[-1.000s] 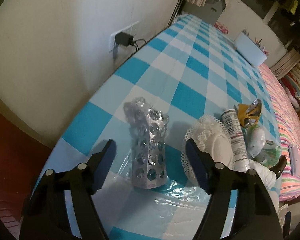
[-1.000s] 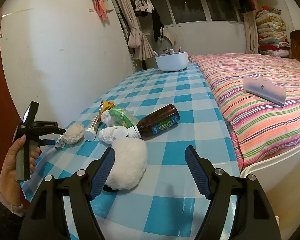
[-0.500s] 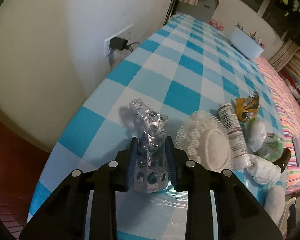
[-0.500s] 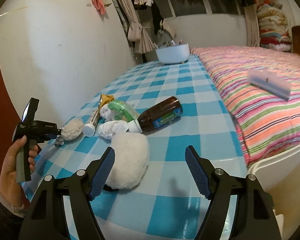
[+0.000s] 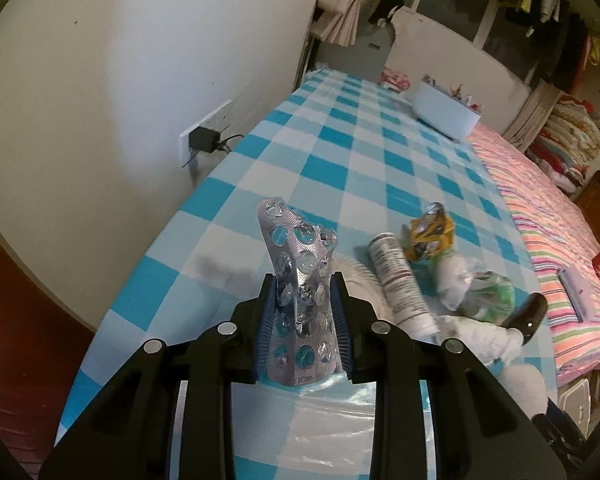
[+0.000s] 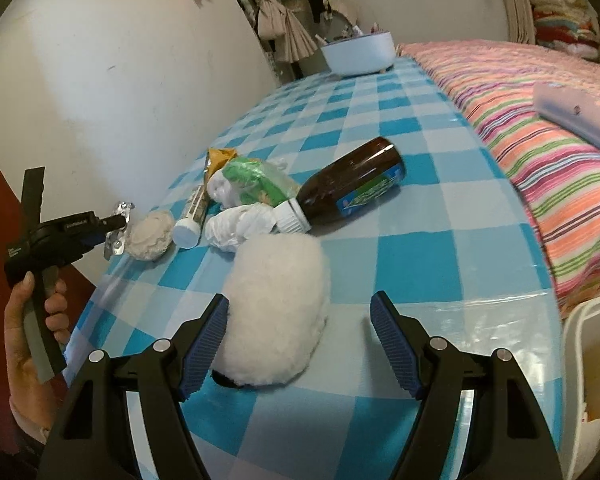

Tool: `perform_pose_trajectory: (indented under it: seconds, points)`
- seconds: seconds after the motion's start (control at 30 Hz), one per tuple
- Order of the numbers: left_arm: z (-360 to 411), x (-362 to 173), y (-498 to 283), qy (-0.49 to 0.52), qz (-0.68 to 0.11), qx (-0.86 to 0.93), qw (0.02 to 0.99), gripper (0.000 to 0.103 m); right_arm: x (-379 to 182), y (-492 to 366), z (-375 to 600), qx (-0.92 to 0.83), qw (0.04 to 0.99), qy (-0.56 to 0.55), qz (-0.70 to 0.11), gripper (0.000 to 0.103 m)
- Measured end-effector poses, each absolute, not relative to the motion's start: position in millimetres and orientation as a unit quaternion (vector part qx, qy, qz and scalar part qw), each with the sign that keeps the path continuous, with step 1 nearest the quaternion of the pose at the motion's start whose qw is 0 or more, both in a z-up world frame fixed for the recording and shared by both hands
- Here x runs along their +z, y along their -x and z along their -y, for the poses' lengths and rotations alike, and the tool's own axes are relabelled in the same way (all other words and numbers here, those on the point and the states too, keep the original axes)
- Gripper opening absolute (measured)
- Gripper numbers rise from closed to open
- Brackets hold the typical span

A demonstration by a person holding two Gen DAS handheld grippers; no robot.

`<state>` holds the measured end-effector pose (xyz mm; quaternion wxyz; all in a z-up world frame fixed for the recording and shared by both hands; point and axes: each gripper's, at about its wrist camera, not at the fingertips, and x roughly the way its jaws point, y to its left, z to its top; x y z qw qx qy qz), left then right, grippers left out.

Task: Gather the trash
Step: 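Grasp the silver blister pack with the left tool while the right tool approaches the white fluffy pad, then grasp the white fluffy pad with the right tool and carry it toward the bin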

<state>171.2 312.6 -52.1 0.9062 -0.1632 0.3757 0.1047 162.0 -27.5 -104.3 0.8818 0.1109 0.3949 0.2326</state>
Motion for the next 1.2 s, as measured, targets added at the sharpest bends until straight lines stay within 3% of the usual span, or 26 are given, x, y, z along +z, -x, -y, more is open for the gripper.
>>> perform_pose_trajectory:
  seconds: [0.13,0.4,0.47,0.57,1.2]
  points:
    - [-304,-47,-170,0.158,-0.37,0.095,0.911,0.027,-110,-169,22,0.24,0.871,-0.132,-0.408,0.076]
    - [-279,-30,-162,0.15,-0.345,0.054,0.925,0.027,-115,-181,4,0.278,0.849,-0.137,-0.427,0.075]
    - [-271,-27,-161,0.147,-0.342,0.042,0.927,0.027,-112,-177,3,0.291,0.851,-0.138,-0.414,0.049]
    - [-258,-26,-160,0.14,-0.341,0.025,0.929,0.027,-108,-170,11,0.284,0.861,-0.144,-0.396,0.046]
    - [-177,-24,-166,0.085,-0.35,-0.041,0.932,0.027,-75,-137,76,0.217,0.915,-0.149,-0.306,0.046]
